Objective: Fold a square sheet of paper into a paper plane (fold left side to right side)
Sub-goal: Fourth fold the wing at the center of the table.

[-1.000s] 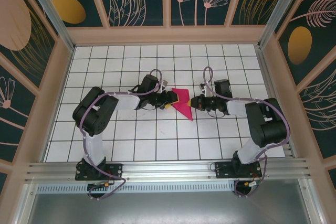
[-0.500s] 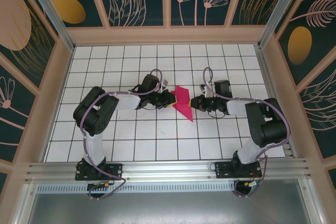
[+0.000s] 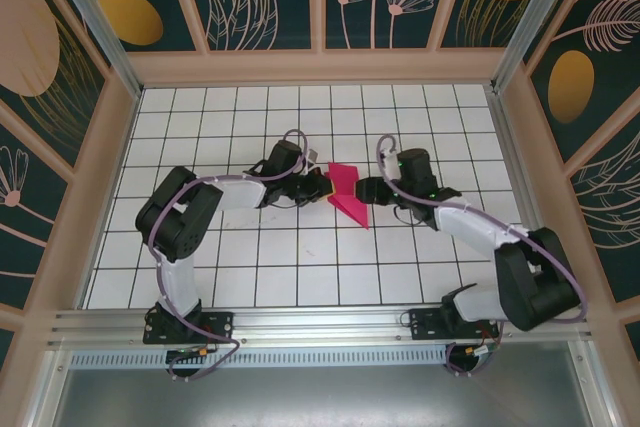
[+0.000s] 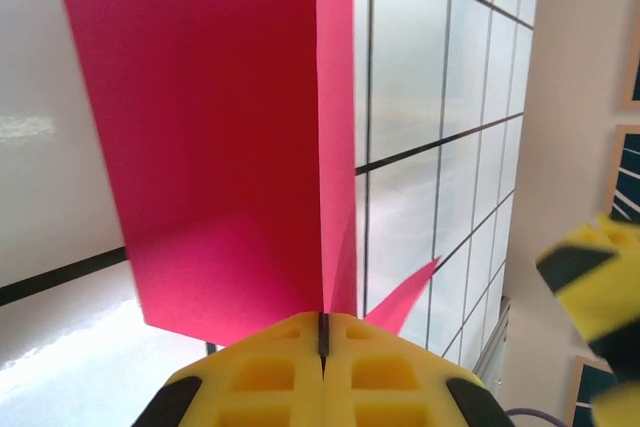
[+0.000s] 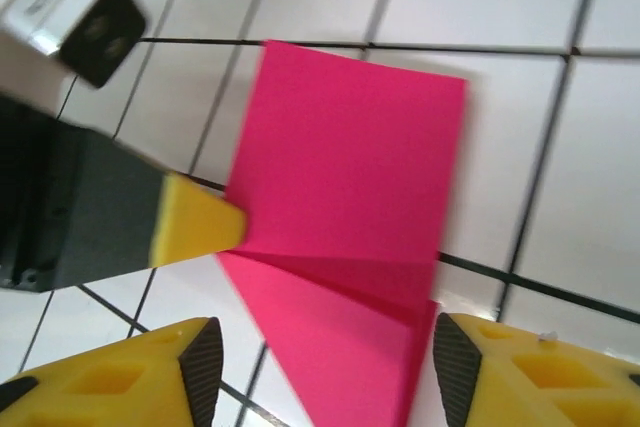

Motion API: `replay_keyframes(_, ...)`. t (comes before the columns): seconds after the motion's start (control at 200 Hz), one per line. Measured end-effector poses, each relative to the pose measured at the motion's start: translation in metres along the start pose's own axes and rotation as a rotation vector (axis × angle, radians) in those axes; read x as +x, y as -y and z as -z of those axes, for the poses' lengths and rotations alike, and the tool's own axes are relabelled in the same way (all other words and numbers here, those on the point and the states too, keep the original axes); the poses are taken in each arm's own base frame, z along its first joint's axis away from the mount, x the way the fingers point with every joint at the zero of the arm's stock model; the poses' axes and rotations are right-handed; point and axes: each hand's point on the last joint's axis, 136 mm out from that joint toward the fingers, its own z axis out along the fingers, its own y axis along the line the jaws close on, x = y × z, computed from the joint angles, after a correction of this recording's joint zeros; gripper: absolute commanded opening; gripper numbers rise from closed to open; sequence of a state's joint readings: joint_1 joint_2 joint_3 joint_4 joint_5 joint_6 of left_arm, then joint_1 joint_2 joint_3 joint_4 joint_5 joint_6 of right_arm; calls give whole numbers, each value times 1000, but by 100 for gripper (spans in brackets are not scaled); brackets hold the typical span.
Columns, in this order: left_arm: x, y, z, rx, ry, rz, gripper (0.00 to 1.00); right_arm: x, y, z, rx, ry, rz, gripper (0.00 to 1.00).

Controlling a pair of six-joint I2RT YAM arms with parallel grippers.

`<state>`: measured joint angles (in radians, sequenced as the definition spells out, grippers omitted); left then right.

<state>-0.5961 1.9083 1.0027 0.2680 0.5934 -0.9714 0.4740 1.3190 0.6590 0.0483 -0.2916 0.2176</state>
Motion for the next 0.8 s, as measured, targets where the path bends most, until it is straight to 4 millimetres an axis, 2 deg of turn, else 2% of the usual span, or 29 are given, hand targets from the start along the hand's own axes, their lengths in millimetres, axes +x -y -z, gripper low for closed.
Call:
replay_keyframes(0.06, -1, 5, 3, 9, 6, -7, 2, 4, -18, 2, 5, 18, 78, 63)
replay_keyframes(0.145, -2, 9, 5, 16, 10, -11, 2, 13, -27, -1, 36, 21, 146, 64)
replay_keyframes(0.495, -2, 9, 5, 16, 10, 2, 2, 61, -18, -36, 219, -99, 320, 65)
replay_keyframes(0.801, -1, 9, 5, 17, 9, 5, 2, 59, -6, -48, 310, -106, 350, 58)
